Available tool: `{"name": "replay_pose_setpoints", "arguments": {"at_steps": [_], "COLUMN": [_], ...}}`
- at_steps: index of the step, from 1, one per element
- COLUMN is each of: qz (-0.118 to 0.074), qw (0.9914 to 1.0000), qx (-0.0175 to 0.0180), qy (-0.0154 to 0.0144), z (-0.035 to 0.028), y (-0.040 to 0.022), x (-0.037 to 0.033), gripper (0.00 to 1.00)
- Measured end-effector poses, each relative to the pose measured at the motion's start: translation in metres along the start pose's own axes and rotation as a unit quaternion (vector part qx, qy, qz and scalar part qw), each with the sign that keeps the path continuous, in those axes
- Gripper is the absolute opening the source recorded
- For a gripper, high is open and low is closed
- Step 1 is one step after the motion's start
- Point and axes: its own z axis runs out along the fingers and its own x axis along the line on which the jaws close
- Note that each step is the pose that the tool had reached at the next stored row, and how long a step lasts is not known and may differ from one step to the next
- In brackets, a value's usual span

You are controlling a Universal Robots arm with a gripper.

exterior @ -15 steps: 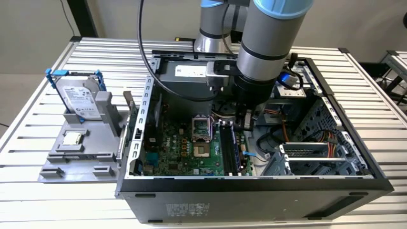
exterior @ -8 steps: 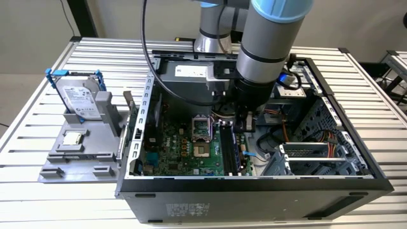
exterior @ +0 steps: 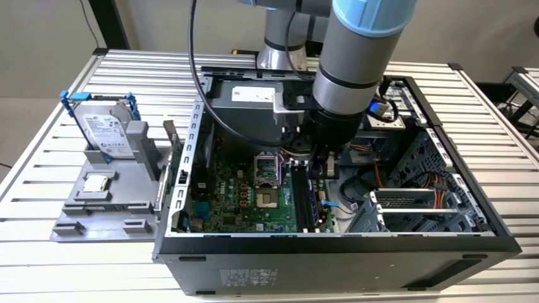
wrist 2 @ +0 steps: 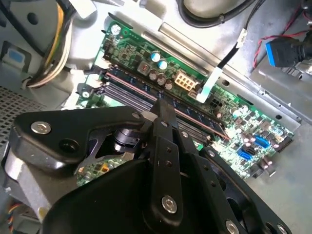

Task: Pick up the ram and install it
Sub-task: 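Press down the ram until it locks into place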

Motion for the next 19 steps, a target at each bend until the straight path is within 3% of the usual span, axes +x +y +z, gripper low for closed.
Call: {"name": "replay_pose_setpoints", "arguments": {"at_steps": [14,15,17,19], "qz": [0.0,0.0,0.0,0.0], "qw": [1.0,1.0,1.0,1.0], "qx": [-0.0009,-0.001,-0.0002,-0.0007], "qy": [0.0011,0.0016,-0.0012,0.0001], "z": [0.0237,0.0227,0.0163,0.0065], "y": [-0.0045,-0.0046,-0.0047,-0.0047], "x": [0.0049,0.0047,0.0043,0.0046], "gripper": [0.0,0.0,0.0,0.0]}}
